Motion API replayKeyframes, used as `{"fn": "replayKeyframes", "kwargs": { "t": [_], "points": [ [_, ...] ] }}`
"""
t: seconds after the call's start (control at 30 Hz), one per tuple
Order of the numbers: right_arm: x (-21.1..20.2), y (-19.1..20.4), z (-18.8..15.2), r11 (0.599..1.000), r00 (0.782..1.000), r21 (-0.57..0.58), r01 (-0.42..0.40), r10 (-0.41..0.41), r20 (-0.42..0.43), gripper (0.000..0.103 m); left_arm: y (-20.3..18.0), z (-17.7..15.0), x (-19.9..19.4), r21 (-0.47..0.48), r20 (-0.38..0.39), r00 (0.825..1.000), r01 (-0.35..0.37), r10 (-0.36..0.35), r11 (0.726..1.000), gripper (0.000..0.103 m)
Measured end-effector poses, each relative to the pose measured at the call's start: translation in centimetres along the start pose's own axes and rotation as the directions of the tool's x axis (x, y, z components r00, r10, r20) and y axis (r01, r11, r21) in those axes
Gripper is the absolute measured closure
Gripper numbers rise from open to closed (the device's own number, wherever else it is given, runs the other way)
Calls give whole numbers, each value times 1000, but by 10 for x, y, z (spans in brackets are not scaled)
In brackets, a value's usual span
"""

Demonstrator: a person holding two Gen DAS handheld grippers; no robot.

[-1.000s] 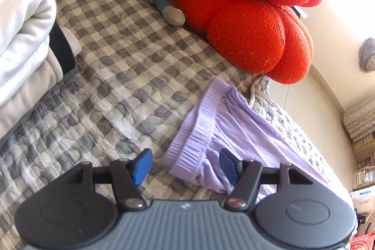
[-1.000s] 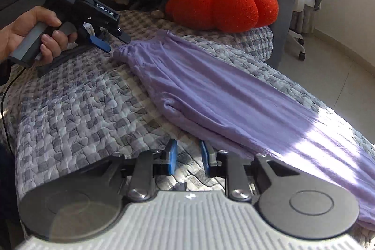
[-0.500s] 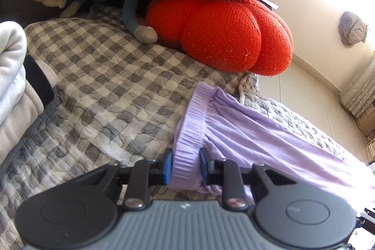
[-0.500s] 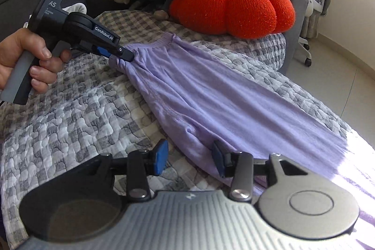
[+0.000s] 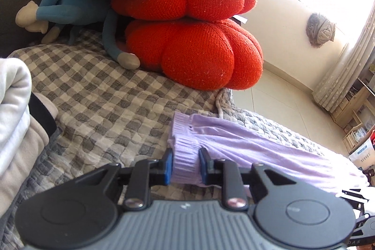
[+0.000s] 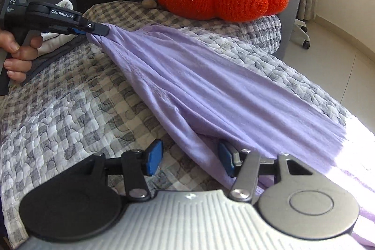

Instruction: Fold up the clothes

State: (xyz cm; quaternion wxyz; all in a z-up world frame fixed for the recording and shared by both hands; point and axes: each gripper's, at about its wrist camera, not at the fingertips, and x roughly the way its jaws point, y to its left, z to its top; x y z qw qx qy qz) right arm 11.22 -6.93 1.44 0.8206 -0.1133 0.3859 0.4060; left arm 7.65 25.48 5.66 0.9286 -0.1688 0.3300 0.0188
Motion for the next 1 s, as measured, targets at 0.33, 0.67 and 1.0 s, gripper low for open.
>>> {"fn": "replayKeyframes", "kwargs": {
  "t": [0.33, 0.67, 1.0],
  "points": [
    [12, 7, 1, 995, 989, 71, -76, 66, 129, 41, -4, -1, 1, 70, -9, 1000, 8, -7, 998, 80],
    [6, -38, -5, 819, 917, 456, -348, 195, 348, 51, 0, -4, 3, 81, -28, 999, 27, -24, 996, 80],
    [-1, -24, -11, 896, 930, 324, -305, 206, 305, 88, 9, -9, 1, 125, -77, 995, 74, -65, 989, 79]
  ]
}}
